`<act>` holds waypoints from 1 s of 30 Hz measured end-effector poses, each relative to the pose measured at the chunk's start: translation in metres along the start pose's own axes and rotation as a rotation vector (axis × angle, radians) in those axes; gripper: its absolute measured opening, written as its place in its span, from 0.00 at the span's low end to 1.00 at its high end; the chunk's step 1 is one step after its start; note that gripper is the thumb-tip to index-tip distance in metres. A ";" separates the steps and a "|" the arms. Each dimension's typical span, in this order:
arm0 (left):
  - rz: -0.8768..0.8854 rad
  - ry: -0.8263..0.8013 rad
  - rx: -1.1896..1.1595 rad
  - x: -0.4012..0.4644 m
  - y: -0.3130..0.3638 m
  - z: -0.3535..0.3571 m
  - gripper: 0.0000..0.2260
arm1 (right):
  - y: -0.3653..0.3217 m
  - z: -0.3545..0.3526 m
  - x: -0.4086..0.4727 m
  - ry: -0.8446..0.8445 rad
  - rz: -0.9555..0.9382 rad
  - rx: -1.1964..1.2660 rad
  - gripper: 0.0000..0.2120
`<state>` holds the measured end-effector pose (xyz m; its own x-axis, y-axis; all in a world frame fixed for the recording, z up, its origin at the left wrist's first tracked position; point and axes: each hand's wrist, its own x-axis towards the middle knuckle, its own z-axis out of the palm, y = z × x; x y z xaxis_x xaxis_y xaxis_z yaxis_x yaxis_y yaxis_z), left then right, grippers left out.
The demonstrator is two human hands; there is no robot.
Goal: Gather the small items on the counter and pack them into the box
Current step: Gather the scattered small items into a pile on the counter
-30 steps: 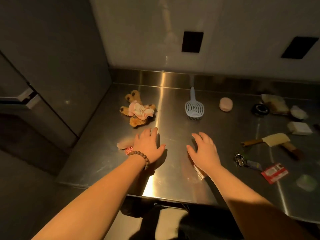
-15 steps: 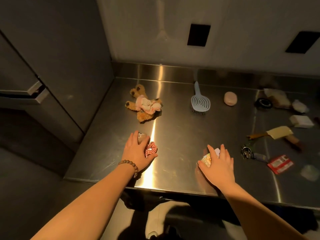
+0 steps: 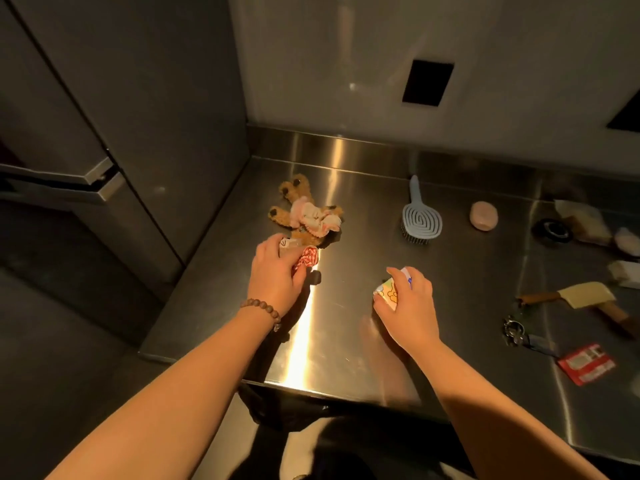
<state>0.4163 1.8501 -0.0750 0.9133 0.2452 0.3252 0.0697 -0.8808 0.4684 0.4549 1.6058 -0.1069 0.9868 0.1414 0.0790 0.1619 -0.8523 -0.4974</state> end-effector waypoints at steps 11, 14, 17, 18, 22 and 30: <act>-0.100 0.139 -0.004 0.125 -0.014 0.005 0.18 | -0.082 0.002 0.154 -0.024 -0.280 0.145 0.27; -0.155 0.119 0.016 0.141 -0.014 0.021 0.23 | -0.096 0.020 0.189 -0.065 -0.306 0.179 0.27; -0.208 0.022 0.014 0.140 -0.021 0.040 0.28 | -0.105 0.041 0.210 -0.126 -0.333 0.168 0.28; -0.223 -0.015 0.004 0.135 -0.025 0.046 0.30 | -0.107 0.048 0.213 -0.173 -0.336 0.166 0.28; -0.248 -0.123 -0.027 0.119 -0.035 0.067 0.31 | -0.108 0.070 0.206 -0.277 -0.357 0.206 0.26; -0.262 -0.165 -0.060 0.172 -0.044 0.101 0.30 | -0.092 0.089 0.246 -0.311 -0.561 -0.388 0.33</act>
<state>0.6104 1.8903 -0.1226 0.9207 0.3869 0.0517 0.2915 -0.7696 0.5681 0.6820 1.7639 -0.1183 0.7190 0.6935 -0.0456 0.6865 -0.7189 -0.1092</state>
